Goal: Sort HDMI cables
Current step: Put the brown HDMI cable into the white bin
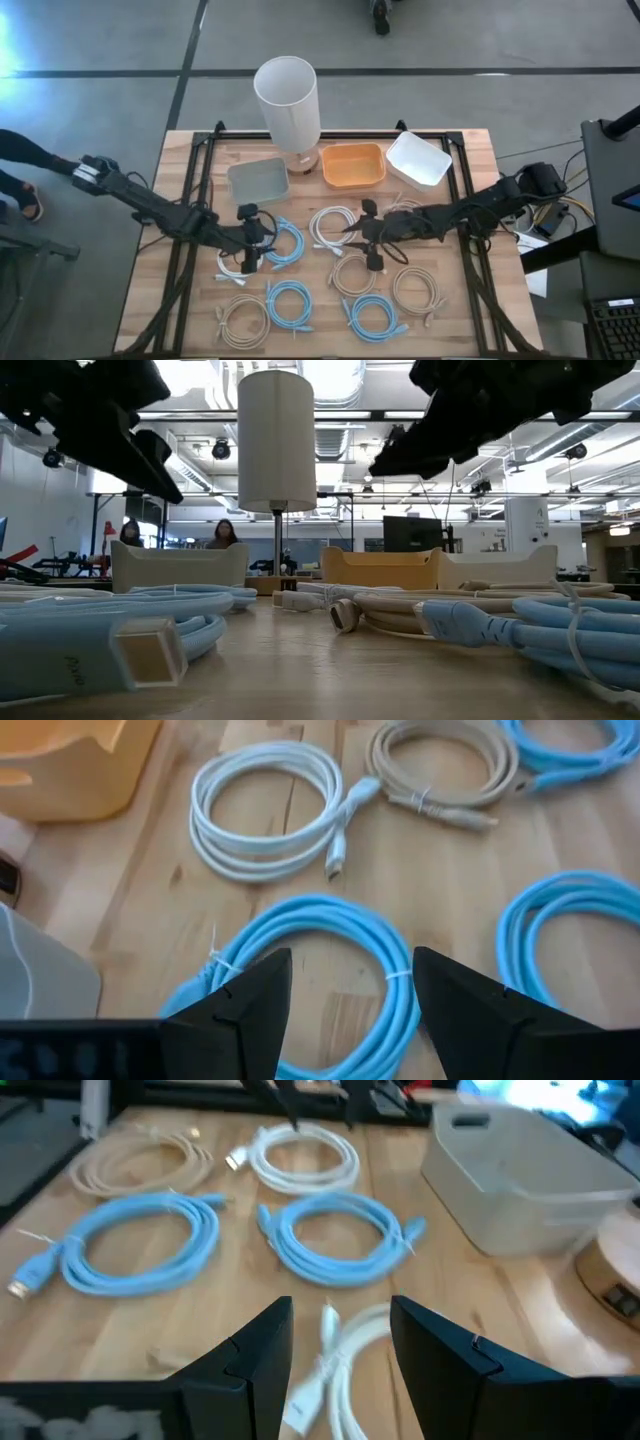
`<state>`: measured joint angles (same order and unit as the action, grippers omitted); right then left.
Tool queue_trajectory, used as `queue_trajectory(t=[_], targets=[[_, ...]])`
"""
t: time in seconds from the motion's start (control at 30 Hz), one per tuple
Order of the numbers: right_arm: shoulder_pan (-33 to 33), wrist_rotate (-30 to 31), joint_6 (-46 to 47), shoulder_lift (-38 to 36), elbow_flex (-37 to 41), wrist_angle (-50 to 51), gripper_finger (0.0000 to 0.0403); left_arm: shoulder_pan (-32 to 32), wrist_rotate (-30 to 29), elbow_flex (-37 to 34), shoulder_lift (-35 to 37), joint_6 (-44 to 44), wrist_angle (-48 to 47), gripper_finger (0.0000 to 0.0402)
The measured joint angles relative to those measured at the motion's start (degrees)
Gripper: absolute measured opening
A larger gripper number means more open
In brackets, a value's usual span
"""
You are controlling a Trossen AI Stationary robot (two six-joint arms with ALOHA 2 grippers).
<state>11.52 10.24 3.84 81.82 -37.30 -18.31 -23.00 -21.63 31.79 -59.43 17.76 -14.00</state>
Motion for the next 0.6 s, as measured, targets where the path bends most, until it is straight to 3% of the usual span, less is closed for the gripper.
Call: queue_trajectory(t=[0.3, 0.6], targets=[[-3.8, 0.2, 9.4, -7.3, 0.0, 19.6, 0.0166, 0.0, -0.2, 0.0, -2.8, 0.1, 0.5, 0.0215], [-3.7, 0.3, 17.7, -8.2, 0.0, 32.1, 0.0166, 0.0, -1.0, 0.0, -3.4, 0.1, 0.8, 0.0215]])
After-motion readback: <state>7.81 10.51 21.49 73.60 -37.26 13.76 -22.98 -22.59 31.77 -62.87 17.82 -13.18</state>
